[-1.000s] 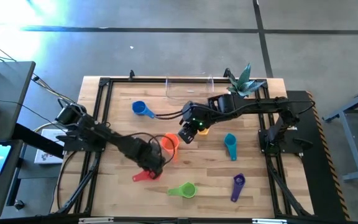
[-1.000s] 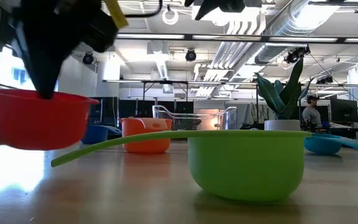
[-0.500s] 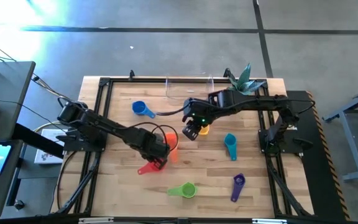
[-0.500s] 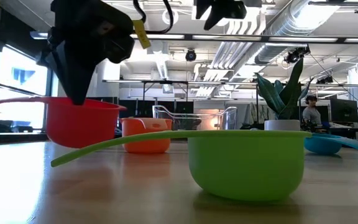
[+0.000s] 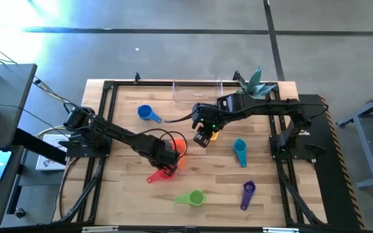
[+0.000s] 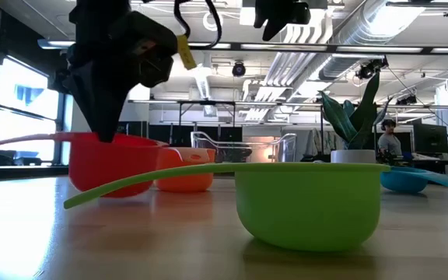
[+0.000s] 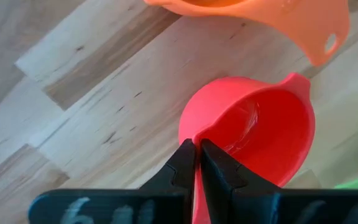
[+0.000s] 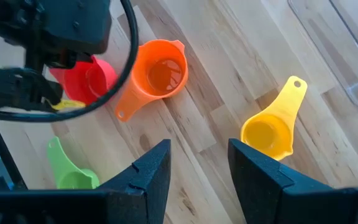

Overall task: Nest measuring cups in basket
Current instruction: Stack the red measuring cup on the top of the orange measuring cup

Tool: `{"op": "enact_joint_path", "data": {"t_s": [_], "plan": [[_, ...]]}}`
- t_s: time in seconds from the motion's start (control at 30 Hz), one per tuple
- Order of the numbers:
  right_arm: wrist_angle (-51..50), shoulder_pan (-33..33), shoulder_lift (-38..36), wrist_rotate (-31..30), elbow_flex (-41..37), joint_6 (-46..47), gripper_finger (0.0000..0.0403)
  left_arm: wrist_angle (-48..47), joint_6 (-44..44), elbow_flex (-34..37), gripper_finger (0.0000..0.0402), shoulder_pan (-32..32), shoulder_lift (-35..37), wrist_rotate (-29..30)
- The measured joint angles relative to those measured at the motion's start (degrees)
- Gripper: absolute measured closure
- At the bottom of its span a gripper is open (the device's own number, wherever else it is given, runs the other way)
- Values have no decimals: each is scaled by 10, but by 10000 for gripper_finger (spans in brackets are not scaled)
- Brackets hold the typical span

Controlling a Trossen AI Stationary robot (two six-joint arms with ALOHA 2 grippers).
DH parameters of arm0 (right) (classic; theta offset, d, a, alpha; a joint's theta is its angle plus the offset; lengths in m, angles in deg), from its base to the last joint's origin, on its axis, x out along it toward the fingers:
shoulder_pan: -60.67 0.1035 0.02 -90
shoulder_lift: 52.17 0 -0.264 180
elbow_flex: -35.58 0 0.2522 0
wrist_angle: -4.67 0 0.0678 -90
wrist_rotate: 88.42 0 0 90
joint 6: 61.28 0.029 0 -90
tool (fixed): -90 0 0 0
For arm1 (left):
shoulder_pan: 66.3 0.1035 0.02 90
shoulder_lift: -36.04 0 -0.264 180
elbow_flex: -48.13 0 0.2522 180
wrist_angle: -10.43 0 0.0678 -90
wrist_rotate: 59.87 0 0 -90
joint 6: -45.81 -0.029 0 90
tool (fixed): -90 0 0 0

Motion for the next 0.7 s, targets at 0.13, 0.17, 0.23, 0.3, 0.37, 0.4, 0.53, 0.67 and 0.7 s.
{"op": "enact_joint_path", "data": {"t_s": [0.13, 0.17, 0.23, 0.3, 0.37, 0.4, 0.53, 0.67, 0.7], "plan": [[0, 0, 0, 0, 0, -8, 251, 4, 9, 0, 375, 0, -8, -15], [-1, 0, 0, 0, 0, -9, 251, 2, 9, 0, 371, 0, -11, -15], [0, 0, 0, 0, 0, -11, 251, 0, 9, 1, 362, 0, -11, -16], [0, 0, 0, 0, 0, -11, 251, 8, 9, 0, 353, 0, -11, -16], [0, 0, 0, 0, 0, -15, 251, 8, 9, 0, 342, 0, -11, -17], [-1, 0, 0, 0, 0, -15, 251, 12, 9, 0, 337, 0, -11, -20], [-1, 0, 0, 0, 0, -15, 251, 10, 9, 0, 316, 4, -11, -40], [-2, 0, 0, 0, 0, -14, 251, 9, 9, 0, 299, 4, 0, -42], [-1, 1, 0, 0, 0, -12, 251, 9, 9, 0, 296, 4, 5, -41]]}}
